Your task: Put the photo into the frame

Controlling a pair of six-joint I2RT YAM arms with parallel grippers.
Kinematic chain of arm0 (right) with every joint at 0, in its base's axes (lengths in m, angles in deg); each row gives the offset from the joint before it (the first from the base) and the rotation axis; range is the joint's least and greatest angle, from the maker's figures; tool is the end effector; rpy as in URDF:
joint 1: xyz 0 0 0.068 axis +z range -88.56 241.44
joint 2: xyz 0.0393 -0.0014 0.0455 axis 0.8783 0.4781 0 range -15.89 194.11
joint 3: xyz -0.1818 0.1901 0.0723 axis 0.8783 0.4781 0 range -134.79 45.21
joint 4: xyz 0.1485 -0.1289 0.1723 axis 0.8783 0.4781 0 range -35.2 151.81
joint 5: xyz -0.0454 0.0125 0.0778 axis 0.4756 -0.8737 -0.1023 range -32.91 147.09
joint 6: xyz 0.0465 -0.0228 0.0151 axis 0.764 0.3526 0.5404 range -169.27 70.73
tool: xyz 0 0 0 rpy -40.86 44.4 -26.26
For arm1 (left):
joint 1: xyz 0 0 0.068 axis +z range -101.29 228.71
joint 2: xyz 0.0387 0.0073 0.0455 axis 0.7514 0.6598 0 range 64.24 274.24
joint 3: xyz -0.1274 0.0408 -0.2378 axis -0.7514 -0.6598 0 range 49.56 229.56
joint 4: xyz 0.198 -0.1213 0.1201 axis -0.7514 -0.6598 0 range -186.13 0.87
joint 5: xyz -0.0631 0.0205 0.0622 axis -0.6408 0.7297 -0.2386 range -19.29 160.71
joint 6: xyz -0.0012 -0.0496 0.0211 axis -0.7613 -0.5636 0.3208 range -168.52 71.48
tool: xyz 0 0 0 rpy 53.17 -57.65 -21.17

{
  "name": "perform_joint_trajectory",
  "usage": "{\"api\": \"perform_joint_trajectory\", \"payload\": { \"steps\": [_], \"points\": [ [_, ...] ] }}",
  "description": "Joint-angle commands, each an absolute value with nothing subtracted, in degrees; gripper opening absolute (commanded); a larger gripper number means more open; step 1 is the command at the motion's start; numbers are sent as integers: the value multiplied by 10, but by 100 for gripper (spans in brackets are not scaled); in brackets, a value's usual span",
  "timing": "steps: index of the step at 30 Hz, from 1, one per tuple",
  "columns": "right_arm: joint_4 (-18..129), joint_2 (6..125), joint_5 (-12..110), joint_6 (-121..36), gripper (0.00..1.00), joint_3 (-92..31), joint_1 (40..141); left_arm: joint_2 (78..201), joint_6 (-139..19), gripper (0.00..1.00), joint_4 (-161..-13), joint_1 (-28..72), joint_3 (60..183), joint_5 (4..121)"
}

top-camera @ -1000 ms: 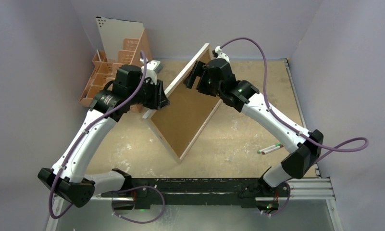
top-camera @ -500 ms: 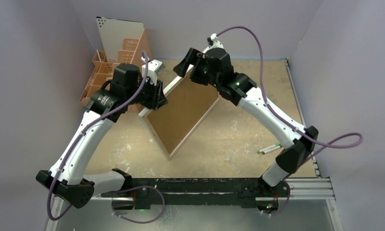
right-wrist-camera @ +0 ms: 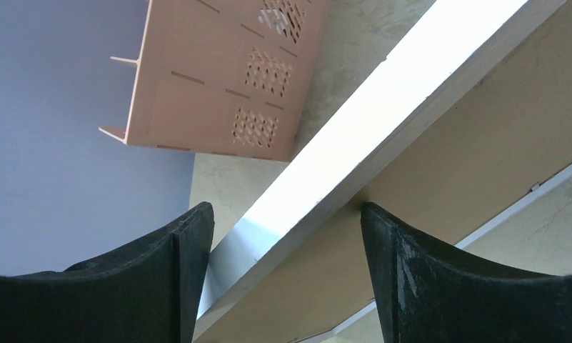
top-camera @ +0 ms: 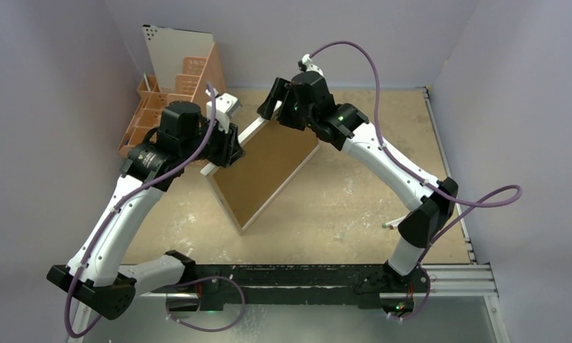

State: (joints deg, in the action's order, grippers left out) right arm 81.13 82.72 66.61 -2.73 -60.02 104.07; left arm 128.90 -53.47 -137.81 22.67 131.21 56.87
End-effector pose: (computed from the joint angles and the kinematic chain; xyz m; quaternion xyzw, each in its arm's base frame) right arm 0.2974 0.2658 0.4255 0.0755 0.8127 0.3544 0.4562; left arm 0.1905 -0.1026 0.4241 0.2164 0.8416 -0.2306 0.4379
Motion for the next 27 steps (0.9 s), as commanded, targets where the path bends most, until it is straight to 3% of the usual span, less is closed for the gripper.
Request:
{"api": "perform_joint_trajectory", "payload": {
  "steps": [1, 5, 13, 21, 27],
  "points": [
    [870, 806, 673, -52, 74, -602, 1042, 1255, -529, 27, -1266, 227, 1314, 534],
    [855, 781, 670, -51, 68, -577, 1041, 1242, -534, 42, -1246, 227, 1294, 498],
    [843, 755, 666, -47, 58, -548, 1041, 1245, -542, 43, -1249, 227, 1284, 493],
    [837, 701, 656, -42, 57, -484, 1036, 1227, -601, 57, -1194, 227, 1257, 476],
    [831, 627, 639, -34, 57, -408, 1017, 1222, -675, 60, -1146, 228, 1220, 522]
  ]
}}
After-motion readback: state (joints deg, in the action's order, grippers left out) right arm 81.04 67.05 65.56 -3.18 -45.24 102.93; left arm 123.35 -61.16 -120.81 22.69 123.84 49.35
